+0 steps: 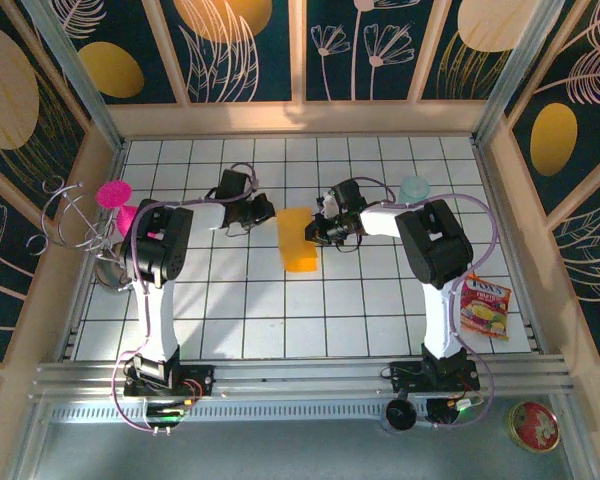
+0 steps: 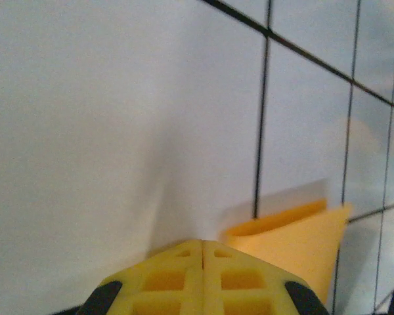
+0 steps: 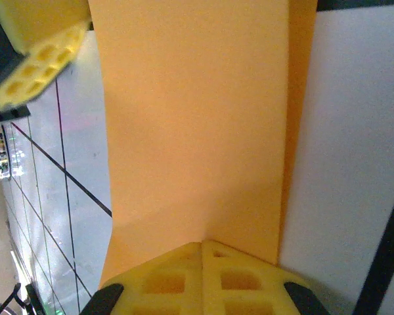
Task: Fold a paper plane with a square sheet of paper (pick it up from the middle)
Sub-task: First fold the square sheet of paper in half at the center of the table.
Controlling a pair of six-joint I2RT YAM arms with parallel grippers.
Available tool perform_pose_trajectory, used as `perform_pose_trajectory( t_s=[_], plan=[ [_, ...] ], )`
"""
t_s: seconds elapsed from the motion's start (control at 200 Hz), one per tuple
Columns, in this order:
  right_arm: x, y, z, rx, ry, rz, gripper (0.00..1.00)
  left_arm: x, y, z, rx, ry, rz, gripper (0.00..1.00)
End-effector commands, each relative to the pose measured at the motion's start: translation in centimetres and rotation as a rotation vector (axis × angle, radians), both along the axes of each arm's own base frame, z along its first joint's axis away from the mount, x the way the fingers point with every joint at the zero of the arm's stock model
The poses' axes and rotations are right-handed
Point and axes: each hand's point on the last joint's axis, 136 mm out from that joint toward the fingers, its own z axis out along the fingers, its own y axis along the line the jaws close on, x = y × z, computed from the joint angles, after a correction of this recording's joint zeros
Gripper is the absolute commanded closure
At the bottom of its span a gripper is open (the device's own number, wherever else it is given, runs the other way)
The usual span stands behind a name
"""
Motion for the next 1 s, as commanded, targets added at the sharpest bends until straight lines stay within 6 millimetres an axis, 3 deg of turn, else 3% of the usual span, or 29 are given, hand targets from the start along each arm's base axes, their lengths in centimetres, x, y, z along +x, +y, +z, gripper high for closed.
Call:
perform_pose_trajectory(
  t_s=[0.0, 0.08, 0.16, 0.285, 0.425, 0.606, 0.821, 0.996],
  plan=[
    [-6.3, -11.9, -13.0, -0.563, 0.238, -0.105, 1.0, 0.8, -0.1, 3.9, -0.002, -0.068, 0.003, 1.0],
    [-6.2, -11.8, -13.0, -0.561, 0.238, -0.105, 1.0, 0.3, -2.3, 5.7, -0.01, -0.112, -0.037, 1.0],
    [-6.3, -11.8, -13.1, -0.562, 0.241, -0.101, 1.0, -0.6, -4.5, 5.8, -0.044, -0.102, -0.083, 1.0],
    [-6.4, -11.9, -13.2, -0.566, 0.245, -0.099, 1.0, -1.1, -6.8, 4.4, -0.098, -0.07, -0.117, 1.0],
    [-6.5, -12.0, -13.3, -0.574, 0.246, -0.099, 1.0, -0.4, -7.5, 2.8, -0.103, -0.053, -0.131, 1.0],
    [-6.5, -12.2, -13.4, -0.584, 0.246, -0.099, 1.0, 1.3, -5.9, 0.1, -0.036, -0.029, -0.091, 1.0],
    [-6.7, -12.5, -13.7, -0.595, 0.249, -0.098, 1.0, 2.6, -1.3, -2.8, 0.037, 0.01, -0.01, 1.0],
    [-6.8, -12.6, -13.8, -0.598, 0.249, -0.101, 1.0, 4.3, 1.8, -2.7, 0.091, 0.0, 0.038, 1.0]
  ],
)
